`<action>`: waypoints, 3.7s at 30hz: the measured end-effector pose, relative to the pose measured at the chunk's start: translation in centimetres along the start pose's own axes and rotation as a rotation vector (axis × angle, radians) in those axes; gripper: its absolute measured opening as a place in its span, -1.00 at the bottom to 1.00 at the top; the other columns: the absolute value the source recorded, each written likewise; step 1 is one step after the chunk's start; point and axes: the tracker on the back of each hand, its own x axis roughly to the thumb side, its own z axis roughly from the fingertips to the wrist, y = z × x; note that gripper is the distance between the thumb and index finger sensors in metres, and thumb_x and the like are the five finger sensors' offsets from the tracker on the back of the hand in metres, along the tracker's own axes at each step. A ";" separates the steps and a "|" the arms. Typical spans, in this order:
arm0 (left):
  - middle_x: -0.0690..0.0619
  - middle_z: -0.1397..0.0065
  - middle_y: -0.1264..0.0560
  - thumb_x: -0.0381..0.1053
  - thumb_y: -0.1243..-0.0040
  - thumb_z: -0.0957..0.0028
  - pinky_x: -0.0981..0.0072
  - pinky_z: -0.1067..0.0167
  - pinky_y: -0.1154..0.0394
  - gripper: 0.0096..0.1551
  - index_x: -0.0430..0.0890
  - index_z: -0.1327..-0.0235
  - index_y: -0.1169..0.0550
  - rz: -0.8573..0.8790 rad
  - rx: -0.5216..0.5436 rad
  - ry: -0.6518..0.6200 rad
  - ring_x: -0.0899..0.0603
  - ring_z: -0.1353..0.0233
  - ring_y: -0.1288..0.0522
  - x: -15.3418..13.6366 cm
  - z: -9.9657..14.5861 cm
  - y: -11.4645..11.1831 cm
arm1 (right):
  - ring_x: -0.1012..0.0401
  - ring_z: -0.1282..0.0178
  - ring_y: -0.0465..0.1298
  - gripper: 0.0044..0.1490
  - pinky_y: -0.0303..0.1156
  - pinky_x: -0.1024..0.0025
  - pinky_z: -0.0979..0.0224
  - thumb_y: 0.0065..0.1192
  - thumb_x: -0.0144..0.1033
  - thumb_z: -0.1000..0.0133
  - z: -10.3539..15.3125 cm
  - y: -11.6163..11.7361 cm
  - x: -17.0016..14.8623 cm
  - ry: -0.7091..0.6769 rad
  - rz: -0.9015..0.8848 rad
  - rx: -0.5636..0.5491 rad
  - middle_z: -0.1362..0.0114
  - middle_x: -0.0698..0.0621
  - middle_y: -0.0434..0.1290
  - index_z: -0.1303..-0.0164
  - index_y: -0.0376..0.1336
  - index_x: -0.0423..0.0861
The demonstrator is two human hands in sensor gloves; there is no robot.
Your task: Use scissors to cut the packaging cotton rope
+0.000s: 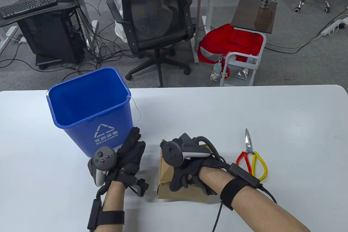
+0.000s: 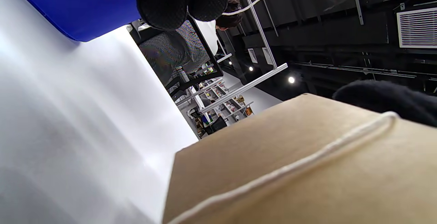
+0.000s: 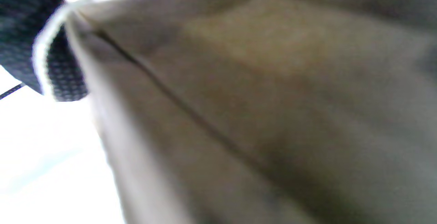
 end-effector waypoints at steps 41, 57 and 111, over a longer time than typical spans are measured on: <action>-0.34 -0.64 -0.21 0.23 0.01 -0.28 -0.55 -0.32 -0.17 -0.19 -0.05 -0.72 -0.12 0.038 -0.051 -0.006 -0.55 -0.49 -0.33 -0.1 0.0 -0.5 | -0.43 -0.64 -0.08 0.39 -0.27 -0.76 -0.40 0.52 0.27 0.11 11.3 7.6 -12.8 0.186 -0.548 -0.901 -0.75 -0.37 -0.11 -0.68 -0.10 -0.18; -0.34 -0.64 -0.21 0.23 0.04 -0.29 -0.55 -0.31 -0.18 -0.19 -0.08 -0.72 -0.11 0.115 -0.051 0.011 -0.55 -0.47 -0.34 -0.2 -0.1 -0.7 | -0.37 -0.25 0.42 0.12 0.46 -0.36 0.00 0.38 0.22 -0.06 13.8 8.8 -18.1 0.571 -0.593 -0.849 -0.57 -0.43 0.22 -0.58 0.09 -0.29; -0.36 -0.63 -0.21 0.22 0.05 -0.30 -0.55 -0.31 -0.17 -0.20 -0.12 -0.71 -0.12 0.149 -0.116 0.016 -0.56 -0.47 -0.32 0.4 0.0 -1.0 | 0.10 0.57 0.67 0.07 0.64 -0.16 0.22 0.68 -0.23 0.10 10.6 6.6 -18.1 0.334 -1.250 -0.617 0.13 -0.19 0.61 -0.43 0.09 -0.35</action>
